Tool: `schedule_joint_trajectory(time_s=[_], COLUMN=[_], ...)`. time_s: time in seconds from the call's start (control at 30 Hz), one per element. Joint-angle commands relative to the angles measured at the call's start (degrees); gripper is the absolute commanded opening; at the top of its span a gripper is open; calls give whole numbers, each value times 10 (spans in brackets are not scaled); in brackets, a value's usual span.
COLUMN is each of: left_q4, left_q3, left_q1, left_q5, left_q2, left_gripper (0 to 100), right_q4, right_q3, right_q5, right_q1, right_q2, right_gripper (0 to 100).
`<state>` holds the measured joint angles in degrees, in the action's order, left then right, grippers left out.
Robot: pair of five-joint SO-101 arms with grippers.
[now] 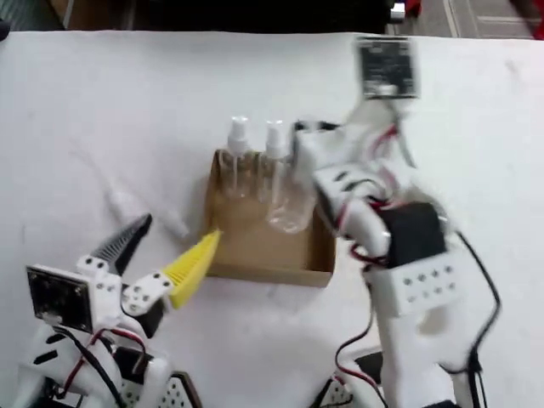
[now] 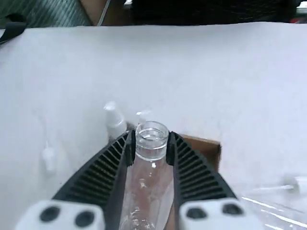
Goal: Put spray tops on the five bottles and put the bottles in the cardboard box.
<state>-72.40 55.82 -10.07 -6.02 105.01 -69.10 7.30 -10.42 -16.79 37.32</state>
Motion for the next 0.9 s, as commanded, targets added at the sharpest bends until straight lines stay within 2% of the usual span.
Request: schedule_joint_trajectory(time_s=[0.0,0.1,0.27,0.47,0.7,0.87], left_q4=[35,106,210,225,222,222], left_q3=[-4,59,145,156,157,158], left_q1=[88,138,153,153,153,153], left_q5=[-55,-78,-76,-76,-76,-76], left_q2=[-3,-3,-3,-3,-3,-3], left_gripper=[294,294,291,191,188,188], right_q4=[29,72,207,415,540,677], right_q3=[-4,60,263,467,596,688], right_q5=[11,31,119,142,141,142], right_q1=[64,78,46,47,47,47], right_q2=[66,144,274,365,369,368], right_gripper=[17,17,17,16,16,16])
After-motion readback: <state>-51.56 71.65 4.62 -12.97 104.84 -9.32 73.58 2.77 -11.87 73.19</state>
